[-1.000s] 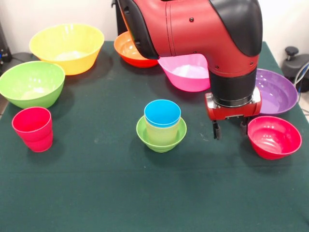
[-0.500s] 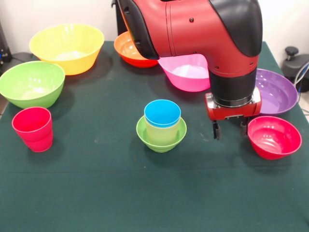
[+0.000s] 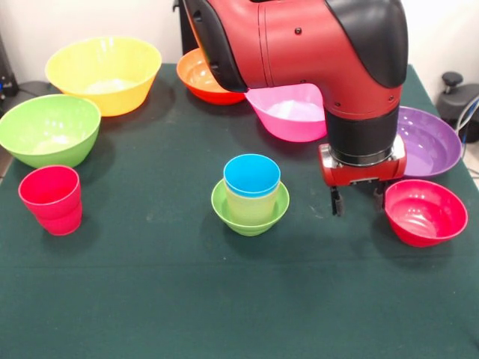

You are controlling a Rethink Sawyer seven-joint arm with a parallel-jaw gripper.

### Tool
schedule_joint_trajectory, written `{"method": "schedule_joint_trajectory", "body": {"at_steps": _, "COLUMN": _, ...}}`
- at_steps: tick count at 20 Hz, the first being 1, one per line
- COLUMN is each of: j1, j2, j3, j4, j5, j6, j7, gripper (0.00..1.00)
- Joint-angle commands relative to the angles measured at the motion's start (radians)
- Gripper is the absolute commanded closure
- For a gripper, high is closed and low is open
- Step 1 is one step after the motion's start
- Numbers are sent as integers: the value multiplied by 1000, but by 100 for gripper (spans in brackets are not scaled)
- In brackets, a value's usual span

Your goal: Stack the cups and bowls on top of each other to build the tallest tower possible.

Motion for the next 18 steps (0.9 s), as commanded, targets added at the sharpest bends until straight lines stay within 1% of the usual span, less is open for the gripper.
{"method": "schedule_joint_trajectory", "body": {"at_steps": 1, "j1": 33, "j2": 10, "j3": 64, "j4": -63, "j5": 6, "j6": 13, "j7": 55, "gripper": 0}}
{"method": "schedule_joint_trajectory", "body": {"at_steps": 11, "j1": 45, "j2": 20, "j3": 63, "j4": -95, "j5": 20, "j6": 45, "j7": 65, "gripper": 0}}
{"method": "schedule_joint_trajectory", "body": {"at_steps": 18, "j1": 46, "j2": 20, "j3": 66, "j4": -92, "j5": 25, "j6": 43, "j7": 67, "gripper": 0}}
